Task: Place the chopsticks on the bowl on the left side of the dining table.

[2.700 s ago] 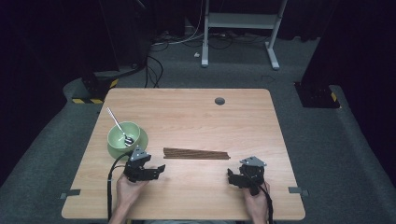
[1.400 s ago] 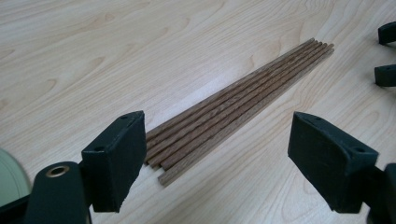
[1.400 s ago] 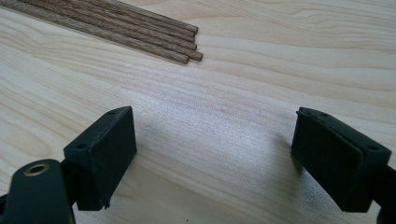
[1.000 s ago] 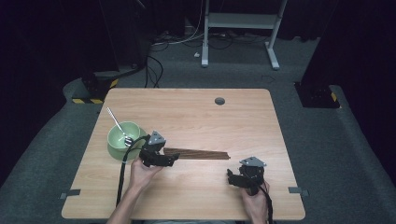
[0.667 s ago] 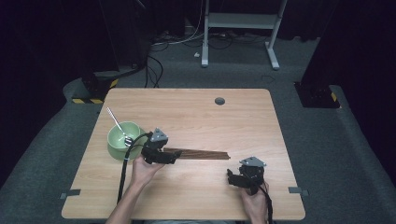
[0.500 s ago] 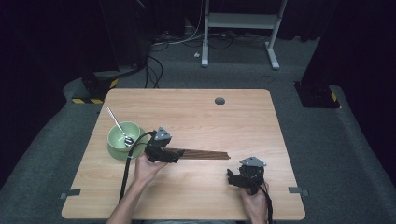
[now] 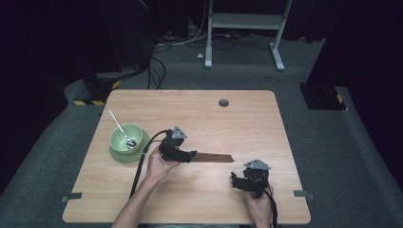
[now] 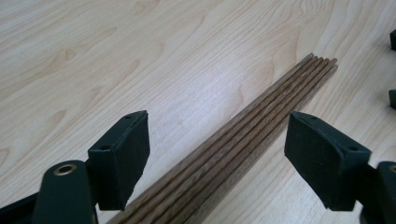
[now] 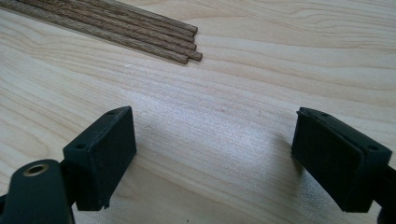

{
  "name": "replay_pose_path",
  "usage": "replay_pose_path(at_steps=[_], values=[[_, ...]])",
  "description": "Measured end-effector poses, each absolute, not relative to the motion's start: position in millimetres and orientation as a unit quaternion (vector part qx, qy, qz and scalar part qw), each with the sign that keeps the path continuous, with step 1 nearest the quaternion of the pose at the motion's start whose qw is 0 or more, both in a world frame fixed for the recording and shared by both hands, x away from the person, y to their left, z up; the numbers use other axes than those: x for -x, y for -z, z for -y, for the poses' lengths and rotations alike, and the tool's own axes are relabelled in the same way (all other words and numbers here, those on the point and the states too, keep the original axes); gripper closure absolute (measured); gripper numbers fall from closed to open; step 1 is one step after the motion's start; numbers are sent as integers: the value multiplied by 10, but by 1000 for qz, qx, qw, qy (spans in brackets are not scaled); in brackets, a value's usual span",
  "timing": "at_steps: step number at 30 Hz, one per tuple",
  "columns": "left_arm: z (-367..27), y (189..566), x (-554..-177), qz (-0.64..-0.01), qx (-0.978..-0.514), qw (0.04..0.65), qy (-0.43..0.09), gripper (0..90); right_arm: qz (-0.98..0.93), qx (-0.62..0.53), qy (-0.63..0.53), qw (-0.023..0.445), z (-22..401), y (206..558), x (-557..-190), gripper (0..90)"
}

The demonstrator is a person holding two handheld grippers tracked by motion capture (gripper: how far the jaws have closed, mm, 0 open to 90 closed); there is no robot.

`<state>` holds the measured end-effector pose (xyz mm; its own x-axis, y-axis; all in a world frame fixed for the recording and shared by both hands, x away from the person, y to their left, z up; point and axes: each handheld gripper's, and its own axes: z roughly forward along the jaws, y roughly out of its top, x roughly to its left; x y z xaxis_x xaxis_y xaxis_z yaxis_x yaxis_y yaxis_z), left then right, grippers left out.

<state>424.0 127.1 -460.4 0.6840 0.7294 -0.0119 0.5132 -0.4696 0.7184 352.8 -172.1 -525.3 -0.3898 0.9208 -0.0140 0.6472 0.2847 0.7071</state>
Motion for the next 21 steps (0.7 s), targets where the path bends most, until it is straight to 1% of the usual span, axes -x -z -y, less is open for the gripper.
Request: replay_pose_path(at_steps=[14, 17, 21], values=[[-1032, 4731, -4373, -359, -854, 346, -147, 293, -771, -508, -316, 217, 1720, 5253, -3526, 135], [-1008, 4769, -4409, -361, -854, 352, -130, 315, -771, -508, -315, 217, 1720, 5253, -3525, 136], [-959, 4797, -4450, -363, -855, 345, -136, 327, -771, -508, -315, 217, 1720, 5253, -3525, 136]])
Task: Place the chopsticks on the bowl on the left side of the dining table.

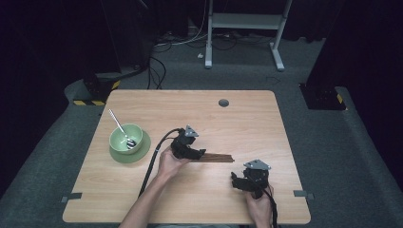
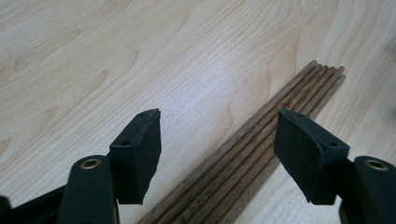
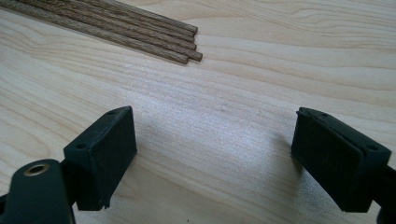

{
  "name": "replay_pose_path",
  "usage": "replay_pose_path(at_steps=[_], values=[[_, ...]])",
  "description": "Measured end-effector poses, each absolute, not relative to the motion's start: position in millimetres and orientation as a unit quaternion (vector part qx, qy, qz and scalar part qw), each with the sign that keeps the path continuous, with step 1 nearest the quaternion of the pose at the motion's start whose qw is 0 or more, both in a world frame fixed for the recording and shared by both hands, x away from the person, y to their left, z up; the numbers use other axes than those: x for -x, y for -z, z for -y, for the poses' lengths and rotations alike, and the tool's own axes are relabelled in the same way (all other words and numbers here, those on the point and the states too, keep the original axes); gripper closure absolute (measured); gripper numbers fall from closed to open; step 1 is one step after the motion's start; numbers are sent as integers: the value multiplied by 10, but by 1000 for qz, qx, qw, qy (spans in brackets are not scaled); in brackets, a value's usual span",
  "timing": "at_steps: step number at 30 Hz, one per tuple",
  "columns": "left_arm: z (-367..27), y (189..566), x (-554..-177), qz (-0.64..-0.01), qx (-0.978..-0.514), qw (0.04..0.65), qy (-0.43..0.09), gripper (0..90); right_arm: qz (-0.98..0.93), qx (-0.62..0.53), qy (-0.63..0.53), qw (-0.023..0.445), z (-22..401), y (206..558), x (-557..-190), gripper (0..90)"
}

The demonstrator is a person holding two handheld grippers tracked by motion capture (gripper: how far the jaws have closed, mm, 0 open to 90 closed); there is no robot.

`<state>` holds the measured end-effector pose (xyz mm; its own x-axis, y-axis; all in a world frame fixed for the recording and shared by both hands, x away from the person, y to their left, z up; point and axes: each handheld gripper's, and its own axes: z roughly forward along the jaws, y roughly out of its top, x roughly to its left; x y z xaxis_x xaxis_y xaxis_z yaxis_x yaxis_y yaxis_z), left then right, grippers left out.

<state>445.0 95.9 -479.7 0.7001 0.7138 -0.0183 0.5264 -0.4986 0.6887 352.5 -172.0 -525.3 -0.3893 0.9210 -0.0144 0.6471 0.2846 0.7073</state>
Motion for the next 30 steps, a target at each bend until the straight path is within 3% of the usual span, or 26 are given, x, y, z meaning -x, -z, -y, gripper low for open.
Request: replay_pose_path(at_steps=[8, 30], values=[[-845, 4900, -4493, -365, -864, 312, -154, 324, -771, -508, -315, 217, 1720, 5253, -3525, 136], [-906, 5030, -4568, -390, -856, 303, -156, 324, -772, -508, -315, 218, 1720, 5253, -3523, 137]])
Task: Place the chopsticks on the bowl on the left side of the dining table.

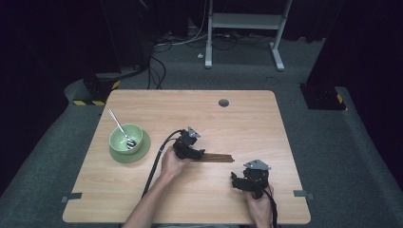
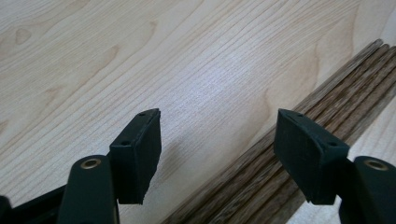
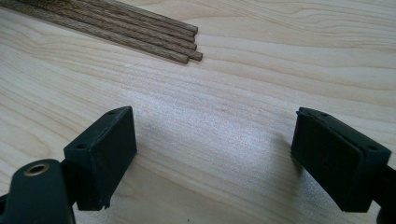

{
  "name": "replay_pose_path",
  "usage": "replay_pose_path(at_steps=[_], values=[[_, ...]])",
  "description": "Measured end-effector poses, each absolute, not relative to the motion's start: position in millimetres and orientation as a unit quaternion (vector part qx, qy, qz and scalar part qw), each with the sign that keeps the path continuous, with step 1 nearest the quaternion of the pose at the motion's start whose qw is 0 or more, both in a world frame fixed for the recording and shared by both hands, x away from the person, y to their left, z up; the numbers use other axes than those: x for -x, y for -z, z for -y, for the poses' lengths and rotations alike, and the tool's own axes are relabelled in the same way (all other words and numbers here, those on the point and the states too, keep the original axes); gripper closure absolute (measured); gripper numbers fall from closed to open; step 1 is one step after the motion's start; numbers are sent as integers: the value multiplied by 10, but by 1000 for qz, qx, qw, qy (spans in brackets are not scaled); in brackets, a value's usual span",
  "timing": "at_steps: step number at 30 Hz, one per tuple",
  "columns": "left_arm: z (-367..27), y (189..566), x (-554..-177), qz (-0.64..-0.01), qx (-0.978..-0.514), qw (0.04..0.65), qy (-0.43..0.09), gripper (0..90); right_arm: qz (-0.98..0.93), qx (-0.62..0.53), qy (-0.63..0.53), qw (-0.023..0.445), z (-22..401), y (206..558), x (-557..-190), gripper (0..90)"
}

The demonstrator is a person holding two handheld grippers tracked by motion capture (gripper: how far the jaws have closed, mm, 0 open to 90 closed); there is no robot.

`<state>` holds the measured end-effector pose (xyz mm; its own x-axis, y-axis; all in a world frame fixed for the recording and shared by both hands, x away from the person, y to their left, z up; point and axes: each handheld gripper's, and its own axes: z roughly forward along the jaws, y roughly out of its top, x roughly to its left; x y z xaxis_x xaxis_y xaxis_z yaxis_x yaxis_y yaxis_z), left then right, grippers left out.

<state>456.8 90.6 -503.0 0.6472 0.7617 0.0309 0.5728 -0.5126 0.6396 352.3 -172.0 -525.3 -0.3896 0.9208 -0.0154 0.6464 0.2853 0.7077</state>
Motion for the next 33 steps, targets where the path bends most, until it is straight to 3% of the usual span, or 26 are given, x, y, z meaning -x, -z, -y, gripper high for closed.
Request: replay_pose_path(at_steps=[33], values=[[-980, 5055, -4595, -397, -853, 306, -145, 327, -772, -506, -315, 218, 1721, 5253, -3522, 137]])
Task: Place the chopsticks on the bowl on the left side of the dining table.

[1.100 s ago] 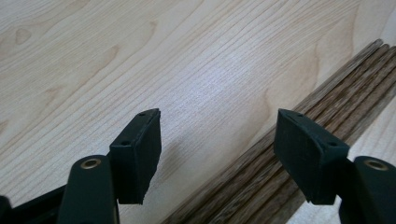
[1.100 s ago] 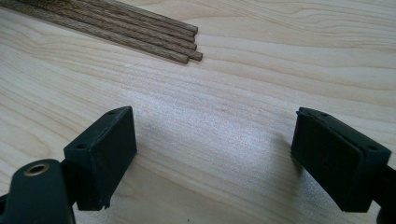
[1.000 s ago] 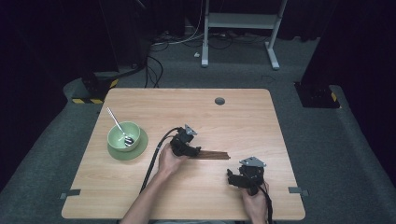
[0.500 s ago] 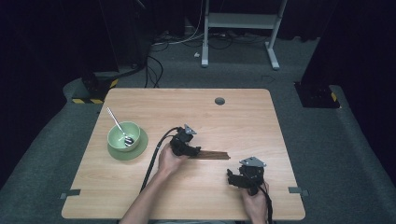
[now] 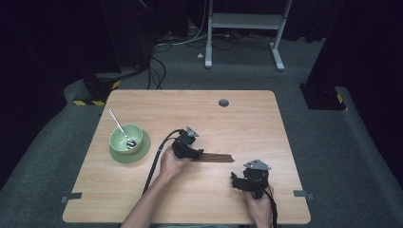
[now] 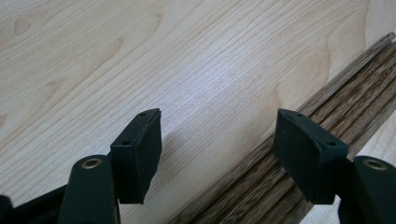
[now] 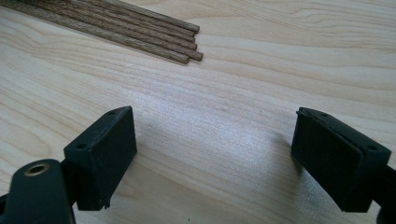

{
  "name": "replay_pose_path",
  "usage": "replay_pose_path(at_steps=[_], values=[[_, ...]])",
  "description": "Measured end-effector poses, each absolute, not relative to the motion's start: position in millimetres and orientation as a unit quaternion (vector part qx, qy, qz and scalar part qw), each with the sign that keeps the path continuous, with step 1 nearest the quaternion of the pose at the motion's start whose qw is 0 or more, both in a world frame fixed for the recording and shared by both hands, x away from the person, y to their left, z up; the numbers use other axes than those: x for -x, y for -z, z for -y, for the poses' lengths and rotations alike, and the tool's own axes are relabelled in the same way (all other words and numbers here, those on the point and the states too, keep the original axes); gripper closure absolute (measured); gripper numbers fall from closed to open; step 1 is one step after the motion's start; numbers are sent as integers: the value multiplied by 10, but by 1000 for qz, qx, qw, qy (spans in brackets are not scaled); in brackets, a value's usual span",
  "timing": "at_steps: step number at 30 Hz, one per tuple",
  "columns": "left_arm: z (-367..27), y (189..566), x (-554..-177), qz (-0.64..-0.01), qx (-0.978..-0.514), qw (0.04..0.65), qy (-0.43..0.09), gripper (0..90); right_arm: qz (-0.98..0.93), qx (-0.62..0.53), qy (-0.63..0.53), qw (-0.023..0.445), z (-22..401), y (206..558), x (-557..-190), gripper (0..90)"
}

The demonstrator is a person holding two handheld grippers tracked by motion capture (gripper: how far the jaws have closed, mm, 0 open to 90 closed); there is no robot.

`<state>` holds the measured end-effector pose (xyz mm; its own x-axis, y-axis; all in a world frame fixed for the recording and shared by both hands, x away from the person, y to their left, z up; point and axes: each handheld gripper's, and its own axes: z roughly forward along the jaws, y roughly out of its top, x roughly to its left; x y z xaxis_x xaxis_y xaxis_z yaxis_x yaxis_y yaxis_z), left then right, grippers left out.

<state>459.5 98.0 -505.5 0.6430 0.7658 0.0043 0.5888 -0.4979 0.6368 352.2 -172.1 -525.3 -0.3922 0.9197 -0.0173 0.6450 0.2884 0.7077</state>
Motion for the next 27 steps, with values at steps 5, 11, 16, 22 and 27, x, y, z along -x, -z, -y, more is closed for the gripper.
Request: replay_pose_path(at_steps=[5, 11, 16, 22, 27], values=[[-1025, 5060, -4607, -403, -851, 306, -141, 327, -773, -506, -315, 218, 1721, 5253, -3521, 137], [-994, 5081, -4615, -400, -850, 308, -150, 336, -773, -506, -315, 218, 1721, 5253, -3522, 136], [-1002, 5094, -4634, -405, -850, 303, -148, 338, -772, -506, -315, 218, 1721, 5253, -3522, 136], [-1017, 5107, -4660, -410, -847, 304, -149, 353, -772, -506, -315, 218, 1721, 5253, -3522, 136], [-996, 5085, -4708, -411, -851, 292, -148, 358, -772, -506, -315, 218, 1721, 5253, -3522, 136]])
